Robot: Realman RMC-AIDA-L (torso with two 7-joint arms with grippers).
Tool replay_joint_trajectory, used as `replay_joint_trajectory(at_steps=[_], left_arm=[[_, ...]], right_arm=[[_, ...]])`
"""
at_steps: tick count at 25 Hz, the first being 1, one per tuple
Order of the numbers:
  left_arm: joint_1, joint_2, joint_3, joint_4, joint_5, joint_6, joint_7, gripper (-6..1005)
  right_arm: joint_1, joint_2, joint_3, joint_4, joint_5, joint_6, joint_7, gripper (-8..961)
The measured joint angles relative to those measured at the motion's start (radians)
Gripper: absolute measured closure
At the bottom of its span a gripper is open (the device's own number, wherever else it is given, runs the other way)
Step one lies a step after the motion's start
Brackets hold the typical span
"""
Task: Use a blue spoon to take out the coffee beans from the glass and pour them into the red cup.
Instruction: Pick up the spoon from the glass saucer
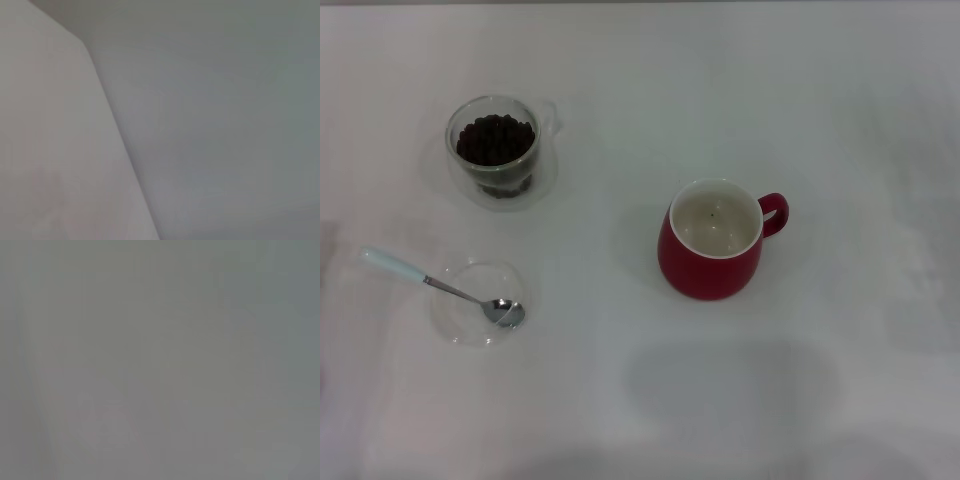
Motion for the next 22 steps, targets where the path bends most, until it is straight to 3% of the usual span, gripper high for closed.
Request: replay_joint_trajectory(at_steps=[6, 13, 22], left_arm=[[-0.011, 0.006, 0.001, -0.014, 0.051, 0.003, -0.003, 140], [-0.088, 0.052, 0.001, -0.052, 0.229, 0.003, -0.025, 147], [-0.112, 0.064, 0.001, -0.076, 0.348, 0.002, -0.025, 158]], right_arm=[[0.000, 0.001, -0.004, -0.011, -0.003, 0.030, 0.000, 372], [-0.011, 0.001, -0.004, -0.011, -0.004, 0.032, 0.004, 372], [-0.015, 0.001, -0.006, -0.012, -0.007, 0.033, 0.006, 373]])
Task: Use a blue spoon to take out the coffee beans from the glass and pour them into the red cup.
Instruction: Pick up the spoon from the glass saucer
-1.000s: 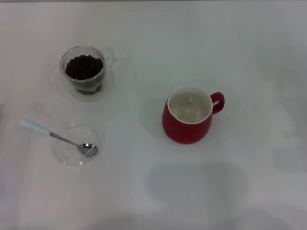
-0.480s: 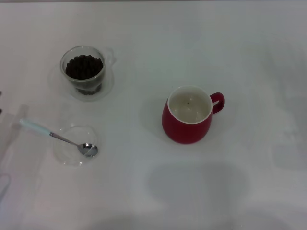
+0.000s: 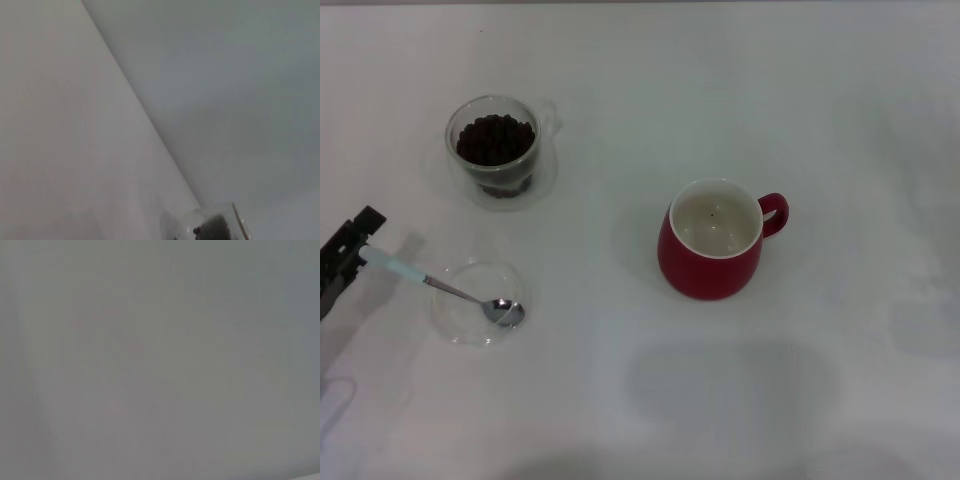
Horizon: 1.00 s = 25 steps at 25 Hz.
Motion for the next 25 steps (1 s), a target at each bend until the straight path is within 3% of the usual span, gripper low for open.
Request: replay_joint_trajectory(at_steps=[6, 13, 22, 25], left_arm=[[-0.004, 0.011, 0.000, 0.000, 0.041, 0.001, 0.005, 165], [-0.052, 0.035, 0.006, -0.015, 0.111, -0.005, -0.005, 173], [-0.073, 0.039, 0.024, -0.020, 0.114, -0.008, -0.006, 318], [-0.069, 0.036, 0.025, -0.020, 0.115, -0.008, -0.002, 319]], right_arm=[[-0.002, 0.001, -0.002, -0.003, 0.000, 0.000, 0.001, 371], [-0.007, 0.001, -0.002, -0.010, 0.000, 0.000, 0.001, 372], [-0.009, 0.001, -0.001, -0.011, 0.000, 0.000, 0.001, 372], [-0.009, 0.001, -0.001, -0.011, 0.000, 0.000, 0.001, 372]])
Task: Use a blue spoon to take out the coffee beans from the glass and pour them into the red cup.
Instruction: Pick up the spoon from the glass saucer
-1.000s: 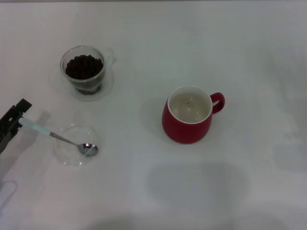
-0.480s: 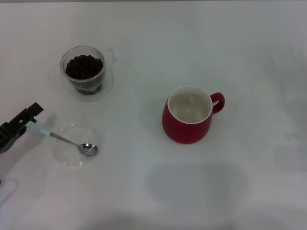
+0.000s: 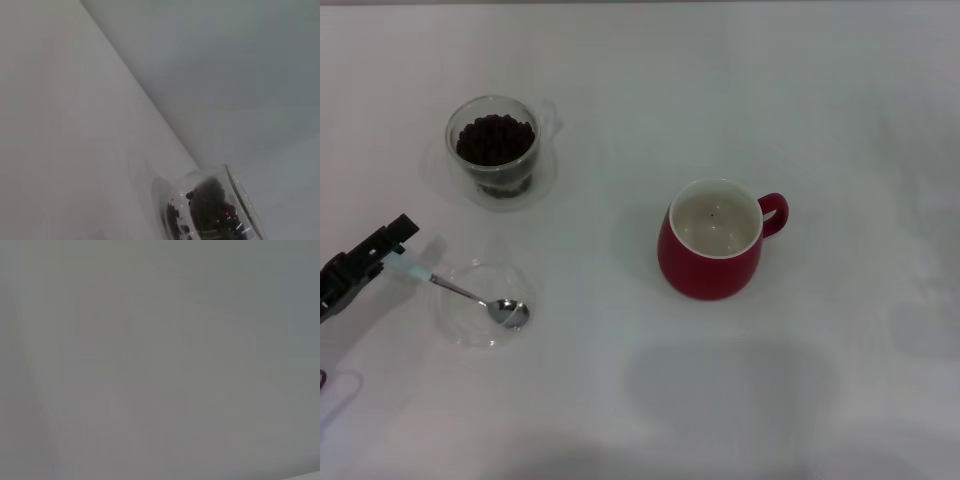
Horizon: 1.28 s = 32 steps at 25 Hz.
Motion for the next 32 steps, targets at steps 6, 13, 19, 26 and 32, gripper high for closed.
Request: replay_joint_trajectory(at_steps=[6, 13, 19, 26, 32], left_arm=[[0.004, -0.005, 0.002, -0.006, 0.000, -0.001, 0.002, 318], [0.004, -0.008, 0.002, -0.013, 0.000, -0.001, 0.012, 331], [0.006, -0.010, 0.002, -0.014, -0.004, -0.008, 0.027, 347], [0.002, -0.012, 0.001, -0.013, -0.004, -0.012, 0.038, 524], [0.005, -0.020, -0.004, -0.012, -0.010, -0.012, 0.046, 587]], right_arm=[[0.000, 0.000, 0.000, 0.000, 0.000, 0.001, 0.000, 373], [-0.004, 0.001, 0.000, 0.000, 0.000, 0.003, 0.001, 377], [-0.005, 0.002, 0.000, -0.002, 0.000, 0.003, 0.001, 379], [-0.005, 0.002, -0.001, -0.005, -0.001, 0.003, 0.002, 379], [-0.005, 0.002, -0.002, -0.005, -0.002, 0.003, 0.002, 379]])
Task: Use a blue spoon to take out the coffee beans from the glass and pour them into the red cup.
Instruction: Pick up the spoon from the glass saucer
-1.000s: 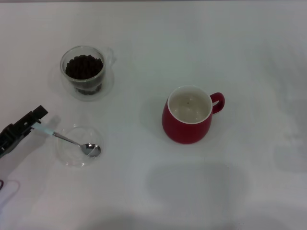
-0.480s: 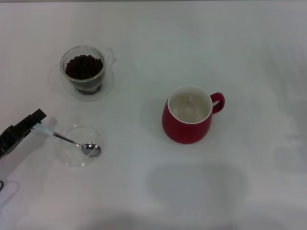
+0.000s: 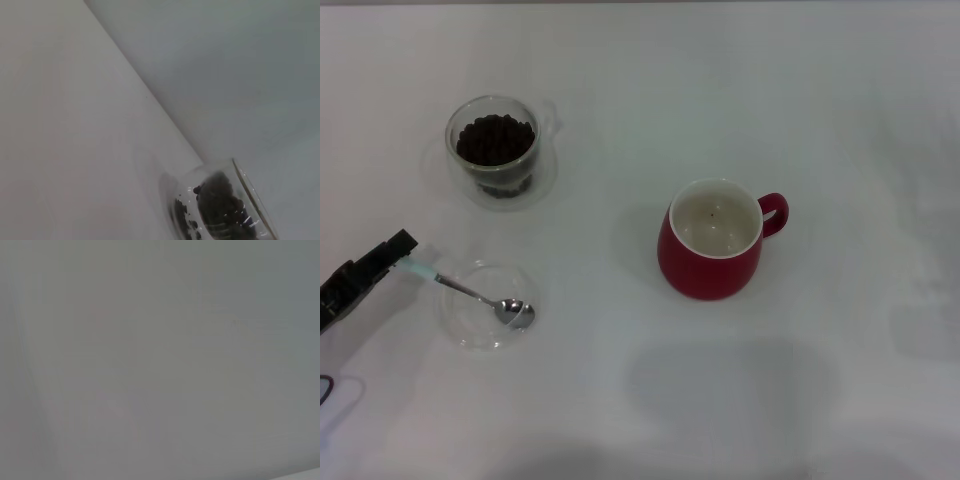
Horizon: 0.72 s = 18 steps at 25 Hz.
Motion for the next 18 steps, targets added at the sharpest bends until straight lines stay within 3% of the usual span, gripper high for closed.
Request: replay_joint_trajectory(at_steps=[6, 12, 18], left_arm=[[0.000, 0.005, 0.002, 0.005, 0.000, 0.007, 0.000, 776], [0.000, 0.011, -0.002, 0.006, 0.000, 0.024, 0.000, 862], [0.001, 0.026, -0.004, 0.001, -0.003, 0.059, 0.000, 863]], right_arm=[[0.000, 0.000, 0.000, 0.000, 0.000, 0.000, 0.000, 379], [0.000, 0.000, 0.000, 0.000, 0.000, 0.007, 0.000, 379], [0.001, 0.000, 0.000, 0.000, 0.000, 0.015, 0.000, 379]])
